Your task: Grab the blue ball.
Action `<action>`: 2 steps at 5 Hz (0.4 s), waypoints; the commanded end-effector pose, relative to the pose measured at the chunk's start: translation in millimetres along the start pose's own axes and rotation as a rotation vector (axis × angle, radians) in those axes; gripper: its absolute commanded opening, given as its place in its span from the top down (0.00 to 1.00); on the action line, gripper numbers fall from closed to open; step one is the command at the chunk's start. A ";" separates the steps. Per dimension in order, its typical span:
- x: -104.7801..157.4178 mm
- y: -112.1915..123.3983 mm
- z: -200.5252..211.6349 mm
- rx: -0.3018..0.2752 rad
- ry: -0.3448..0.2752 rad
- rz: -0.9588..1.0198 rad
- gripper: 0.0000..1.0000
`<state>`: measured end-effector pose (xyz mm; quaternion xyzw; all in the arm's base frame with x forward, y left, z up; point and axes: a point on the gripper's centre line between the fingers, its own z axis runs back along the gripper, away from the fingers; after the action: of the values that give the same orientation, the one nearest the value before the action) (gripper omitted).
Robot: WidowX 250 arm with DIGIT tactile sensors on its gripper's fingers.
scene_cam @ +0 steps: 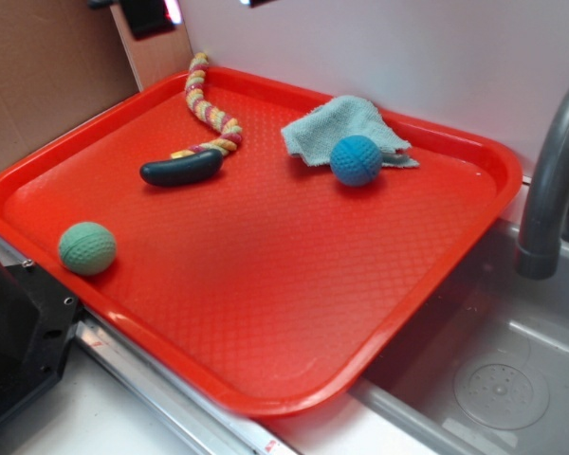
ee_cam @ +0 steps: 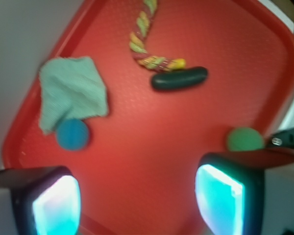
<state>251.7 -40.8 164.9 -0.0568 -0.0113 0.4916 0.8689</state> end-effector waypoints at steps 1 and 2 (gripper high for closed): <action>20.1 -53.0 -55.1 -0.020 -0.044 0.007 0.00; 16.2 -64.9 -85.0 0.017 -0.040 -0.041 0.00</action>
<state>313.8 -67.6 71.6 -0.0191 -0.0050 0.4822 0.8758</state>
